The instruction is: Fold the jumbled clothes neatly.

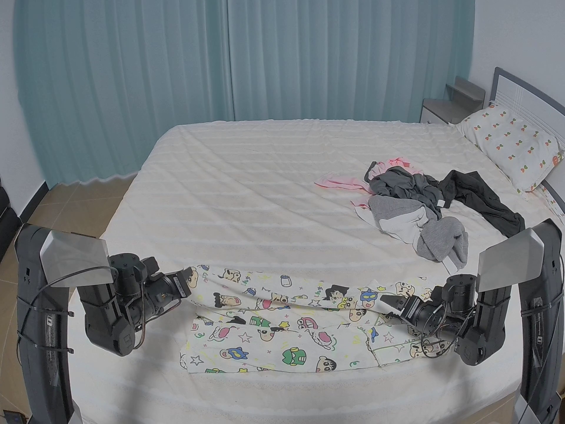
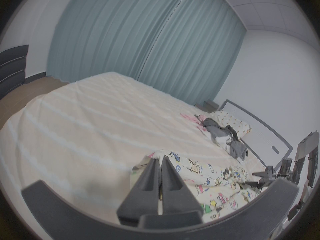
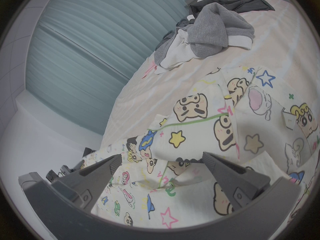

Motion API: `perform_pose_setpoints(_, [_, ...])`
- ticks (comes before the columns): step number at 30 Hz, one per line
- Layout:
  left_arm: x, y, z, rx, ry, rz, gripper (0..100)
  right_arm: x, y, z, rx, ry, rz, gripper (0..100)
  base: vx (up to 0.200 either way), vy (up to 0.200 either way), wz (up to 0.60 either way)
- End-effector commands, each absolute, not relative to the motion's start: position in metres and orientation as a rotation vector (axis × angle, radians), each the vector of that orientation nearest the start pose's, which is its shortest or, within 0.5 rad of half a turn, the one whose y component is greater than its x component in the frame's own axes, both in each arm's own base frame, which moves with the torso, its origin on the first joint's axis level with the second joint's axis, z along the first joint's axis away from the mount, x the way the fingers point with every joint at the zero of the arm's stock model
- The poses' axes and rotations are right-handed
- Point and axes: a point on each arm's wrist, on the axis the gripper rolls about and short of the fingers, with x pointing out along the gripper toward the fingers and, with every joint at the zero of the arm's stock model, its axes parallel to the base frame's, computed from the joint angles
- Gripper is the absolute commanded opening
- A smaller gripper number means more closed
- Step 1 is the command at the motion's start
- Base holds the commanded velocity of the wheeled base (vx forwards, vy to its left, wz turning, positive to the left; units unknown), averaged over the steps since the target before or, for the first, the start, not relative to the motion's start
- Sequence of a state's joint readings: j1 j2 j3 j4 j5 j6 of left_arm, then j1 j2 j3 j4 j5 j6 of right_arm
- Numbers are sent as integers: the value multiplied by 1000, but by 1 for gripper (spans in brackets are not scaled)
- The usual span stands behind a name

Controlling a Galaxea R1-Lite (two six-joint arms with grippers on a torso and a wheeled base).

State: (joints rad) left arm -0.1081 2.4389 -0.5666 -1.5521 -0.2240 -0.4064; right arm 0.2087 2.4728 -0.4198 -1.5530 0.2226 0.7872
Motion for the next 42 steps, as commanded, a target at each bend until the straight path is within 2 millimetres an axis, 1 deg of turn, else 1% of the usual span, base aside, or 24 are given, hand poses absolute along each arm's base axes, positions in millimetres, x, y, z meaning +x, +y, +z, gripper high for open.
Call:
perform_pose_setpoints(1, [330,-37,-37,-415,438,-255,0,302,68,-43,769,619,222,100,0,0,0])
perform_pose_setpoints(8, [308,-31,-45,-324,523,-311,0,302,68,-40,770,615,229,100,0,0,0])
perform_pose_setpoints(13, [300,-25,-49,-242,542,-320,0,301,70,-40,769,618,233,100,0,0,0])
perform_pose_setpoints(17, [298,-23,-55,-215,559,-322,0,301,70,-40,769,618,233,100,0,0,0])
perform_pose_setpoints(21, [295,-23,-68,-178,597,-330,0,300,69,-41,769,626,231,100,0,0,0])
perform_pose_setpoints(24, [296,-25,-75,-153,607,-341,0,299,69,-42,769,629,230,100,0,0,0])
perform_pose_setpoints(26, [297,-26,-75,-152,605,-344,0,299,69,-42,769,629,230,100,0,0,0])
perform_pose_setpoints(27, [297,-26,-75,-151,603,-346,100,299,69,-42,769,629,230,100,0,0,0])
perform_pose_setpoints(31, [298,-27,-76,-153,603,-346,100,299,70,-42,767,631,231,100,0,0,0])
perform_pose_setpoints(34, [294,-23,-75,-166,616,-331,100,299,70,-43,766,633,232,100,0,0,0])
perform_pose_setpoints(35, [289,-15,-72,-185,628,-307,100,299,70,-43,766,634,231,100,0,0,0])
perform_pose_setpoints(36, [286,-13,-68,-206,627,-297,100,299,70,-43,763,634,232,100,0,0,0])
perform_pose_setpoints(38, [283,-12,-56,-268,618,-296,100,299,70,-43,763,634,232,100,0,0,0])
perform_pose_setpoints(40, [282,-13,-38,-397,594,-292,100,299,70,-43,762,634,234,100,0,0,0])
perform_pose_setpoints(41, [283,-13,-34,-427,583,-288,100,299,70,-44,762,635,233,100,0,0,0])
perform_pose_setpoints(42, [283,-13,-34,-427,583,-288,100,299,70,-43,762,634,234,100,0,0,0])
